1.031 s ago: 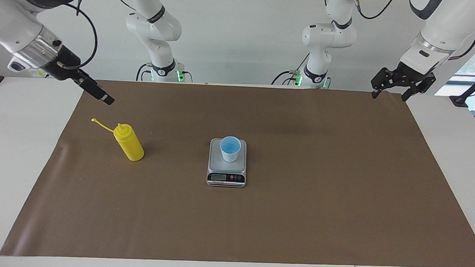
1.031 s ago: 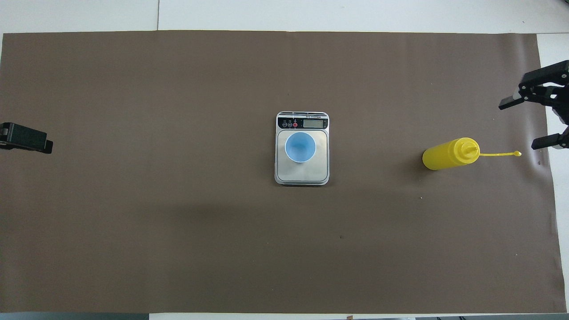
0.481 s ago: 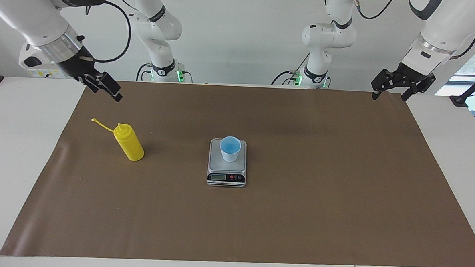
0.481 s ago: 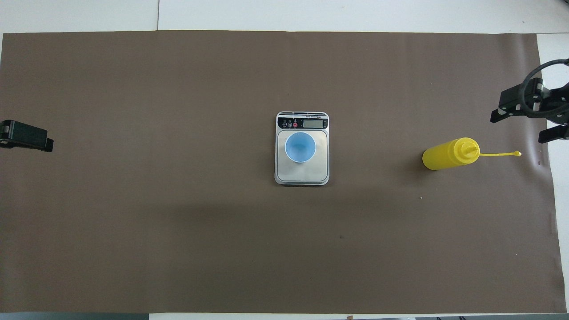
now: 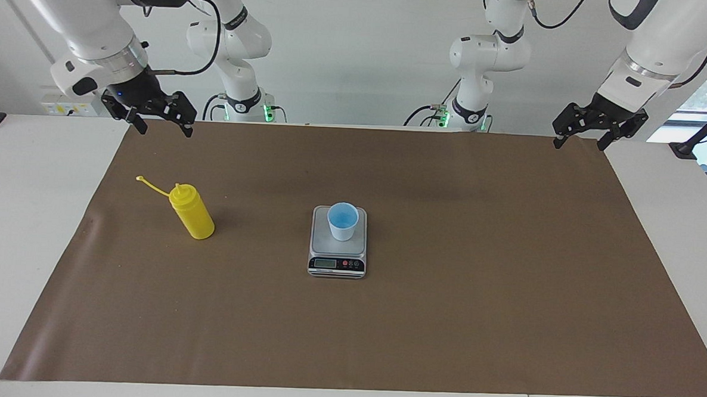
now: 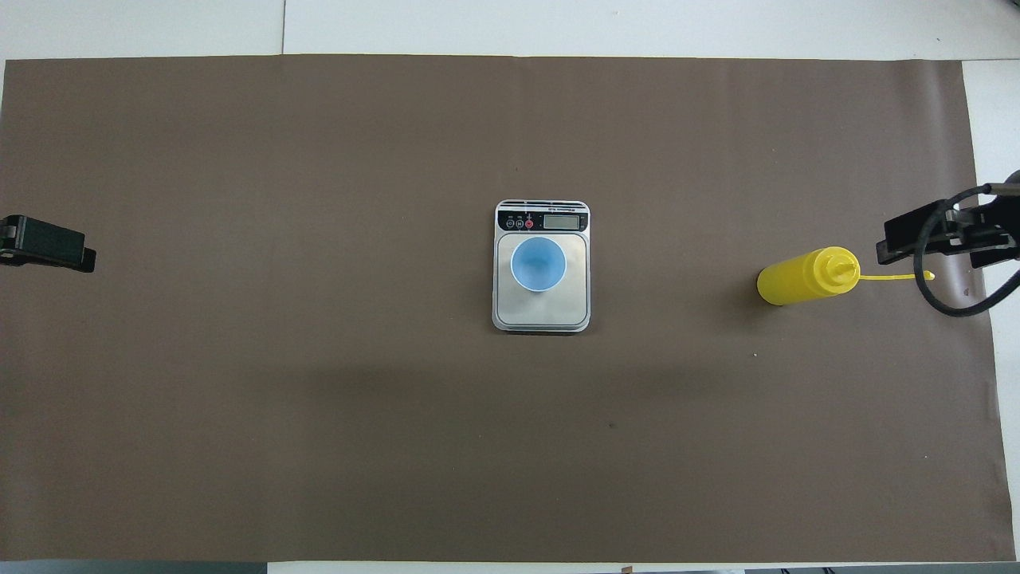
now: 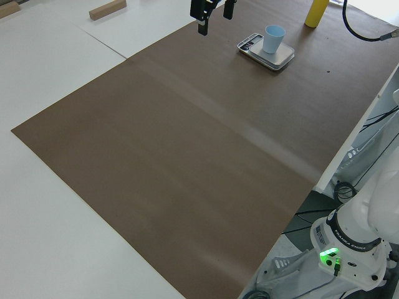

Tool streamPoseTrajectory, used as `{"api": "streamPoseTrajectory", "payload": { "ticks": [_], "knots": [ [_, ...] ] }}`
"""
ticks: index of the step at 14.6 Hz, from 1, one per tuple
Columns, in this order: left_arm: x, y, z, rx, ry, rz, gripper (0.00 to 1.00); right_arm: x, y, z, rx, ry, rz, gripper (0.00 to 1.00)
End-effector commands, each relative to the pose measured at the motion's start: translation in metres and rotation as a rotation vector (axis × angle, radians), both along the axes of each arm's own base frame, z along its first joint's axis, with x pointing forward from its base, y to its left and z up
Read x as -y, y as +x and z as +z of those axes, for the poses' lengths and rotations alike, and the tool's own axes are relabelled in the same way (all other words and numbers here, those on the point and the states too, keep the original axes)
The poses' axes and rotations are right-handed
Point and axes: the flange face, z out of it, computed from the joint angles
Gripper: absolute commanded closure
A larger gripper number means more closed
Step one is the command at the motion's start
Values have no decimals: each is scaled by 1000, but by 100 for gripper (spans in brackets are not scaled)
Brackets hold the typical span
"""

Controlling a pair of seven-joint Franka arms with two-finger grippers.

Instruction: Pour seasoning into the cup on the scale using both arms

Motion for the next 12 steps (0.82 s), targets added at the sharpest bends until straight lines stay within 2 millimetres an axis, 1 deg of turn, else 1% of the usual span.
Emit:
{"api": "streamPoseTrajectory", "payload": {
  "ticks": [1, 4, 5, 6, 12],
  "knots": [
    [-1, -5, 0, 13, 16, 9, 0, 21, -3, -1, 48, -11, 56, 0],
    [-1, -5, 0, 13, 16, 8, 0, 19, 0, 0, 48, -18, 63, 0],
    [-1, -5, 0, 13, 16, 8, 0, 18, 4, -11, 21, -28, 67, 0],
    [-2, -5, 0, 13, 16, 9, 0, 18, 6, -14, 13, -31, 67, 0],
    [-3, -4, 1, 27, 16, 9, 0, 21, 12, -18, 14, -34, 61, 0]
  ]
}}
